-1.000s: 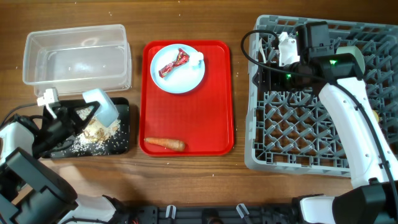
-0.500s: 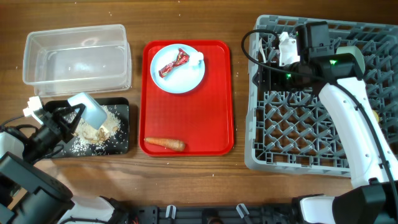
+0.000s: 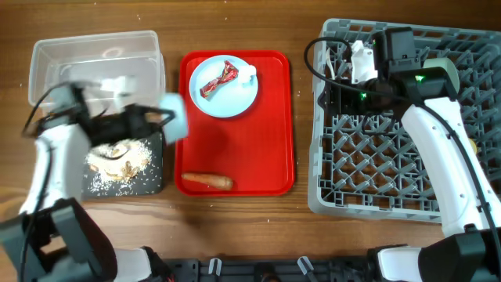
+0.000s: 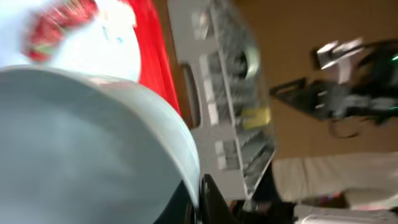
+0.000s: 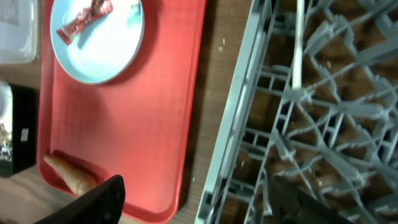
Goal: Sort waste into correct bins and load items into the dishwasher rack
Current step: 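Set the empty light-blue bowl back on the red tray, then grasp light-blue bowl with right gripper and place it in rack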
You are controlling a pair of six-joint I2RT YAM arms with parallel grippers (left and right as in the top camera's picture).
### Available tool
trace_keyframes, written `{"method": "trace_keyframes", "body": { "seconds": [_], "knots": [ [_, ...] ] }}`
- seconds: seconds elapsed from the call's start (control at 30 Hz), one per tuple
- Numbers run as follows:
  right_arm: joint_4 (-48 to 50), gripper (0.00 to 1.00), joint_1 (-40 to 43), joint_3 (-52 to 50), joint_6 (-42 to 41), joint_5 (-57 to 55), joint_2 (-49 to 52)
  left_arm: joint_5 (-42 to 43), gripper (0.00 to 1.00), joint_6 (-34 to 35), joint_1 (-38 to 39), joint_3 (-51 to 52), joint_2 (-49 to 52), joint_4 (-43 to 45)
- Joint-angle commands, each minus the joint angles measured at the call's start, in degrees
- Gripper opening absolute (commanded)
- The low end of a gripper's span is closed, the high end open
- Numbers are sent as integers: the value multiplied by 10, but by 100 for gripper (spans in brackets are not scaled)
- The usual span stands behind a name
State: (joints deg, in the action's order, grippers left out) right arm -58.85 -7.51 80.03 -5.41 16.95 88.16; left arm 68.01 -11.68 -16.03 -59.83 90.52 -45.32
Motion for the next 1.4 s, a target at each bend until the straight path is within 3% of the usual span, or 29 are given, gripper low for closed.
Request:
{"method": "trace_keyframes", "body": {
  "seconds": [0.0,0.1,0.17,0.27,0.4,0.47,0.5,0.57,0.63,0.7,0.77,0.9,1.17,1.37],
  "knots": [
    [-4,78,-2,1,-8,11,0,-211,4,219,164,-10,-8,73],
    [-8,78,-2,1,-10,11,0,-425,4,315,313,-10,2,104],
    [-9,78,-2,1,-10,11,0,-503,4,345,383,-10,16,111],
    [-12,79,-2,1,-10,11,0,-535,4,347,453,-10,37,138],
    [-13,84,-2,1,-10,11,0,-535,12,349,475,-10,44,155],
    [-12,88,-2,1,-10,11,0,-533,31,349,475,-10,42,171],
    [-12,92,-2,1,-10,11,0,-533,55,349,471,-14,39,172],
    [-12,95,-2,1,-10,11,0,-533,75,349,452,-25,17,158],
    [-9,95,-2,1,-10,11,0,-534,86,349,417,-30,-19,128],
    [3,87,-2,1,-10,11,0,-534,89,348,344,-30,-78,63],
    [12,83,-16,1,-10,11,0,-535,98,348,264,-30,-118,8],
    [48,83,-104,1,-31,-46,2,-535,100,346,142,-29,-138,-65],
    [78,83,-216,1,-101,-58,150,-535,100,346,129,-29,-137,-79],
    [85,59,-255,1,-115,-39,252,-535,100,346,129,-29,-137,-79]
  ]
}}
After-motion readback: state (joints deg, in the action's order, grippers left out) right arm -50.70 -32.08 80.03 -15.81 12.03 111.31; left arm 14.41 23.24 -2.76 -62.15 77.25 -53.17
